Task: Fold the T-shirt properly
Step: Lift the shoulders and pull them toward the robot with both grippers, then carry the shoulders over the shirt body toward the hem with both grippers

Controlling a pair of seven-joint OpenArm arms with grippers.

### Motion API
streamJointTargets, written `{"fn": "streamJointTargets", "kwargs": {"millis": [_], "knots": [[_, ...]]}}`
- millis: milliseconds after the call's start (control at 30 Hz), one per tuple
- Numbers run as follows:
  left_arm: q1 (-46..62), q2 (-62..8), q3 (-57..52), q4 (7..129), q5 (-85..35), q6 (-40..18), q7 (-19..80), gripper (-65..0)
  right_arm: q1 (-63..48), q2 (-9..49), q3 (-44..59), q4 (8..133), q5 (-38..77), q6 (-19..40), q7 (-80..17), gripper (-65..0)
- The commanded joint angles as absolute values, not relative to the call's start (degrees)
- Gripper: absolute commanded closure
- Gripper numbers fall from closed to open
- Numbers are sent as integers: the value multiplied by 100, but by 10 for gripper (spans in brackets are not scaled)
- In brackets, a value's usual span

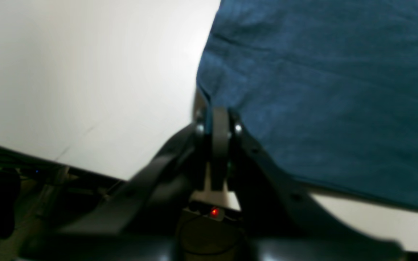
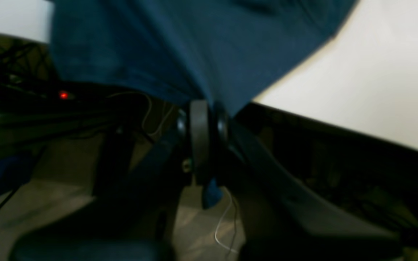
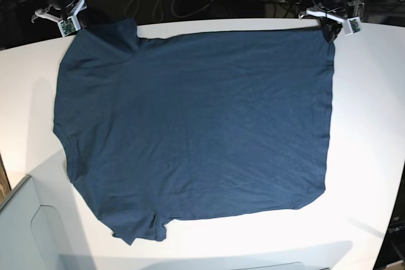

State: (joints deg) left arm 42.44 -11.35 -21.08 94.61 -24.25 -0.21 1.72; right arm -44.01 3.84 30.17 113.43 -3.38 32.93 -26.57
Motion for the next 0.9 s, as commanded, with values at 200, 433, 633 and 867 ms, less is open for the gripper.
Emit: {"fn": "streamJointTargets", "kwargs": {"millis": [200,433,633,867], "knots": [[4338,-1165,-2158,9560,-2440,-4,31,0,-4418,215,3275,11451,-295,3662,-2563,-2],[4259,-1165,-2158,9701,-2440,4,31,0,-4198,224,3248,11451,-303,3662,-2607,-2],[3873,-1165,-2158,9754,-2440,13,40,0,-3785,233,3248,11451,-303,3662,-2607,-2],[3495,-1165,-2149,9754,-2440,13,40,0,-3064,233,3240,11424,-303,3662,-2615,-2]]}}
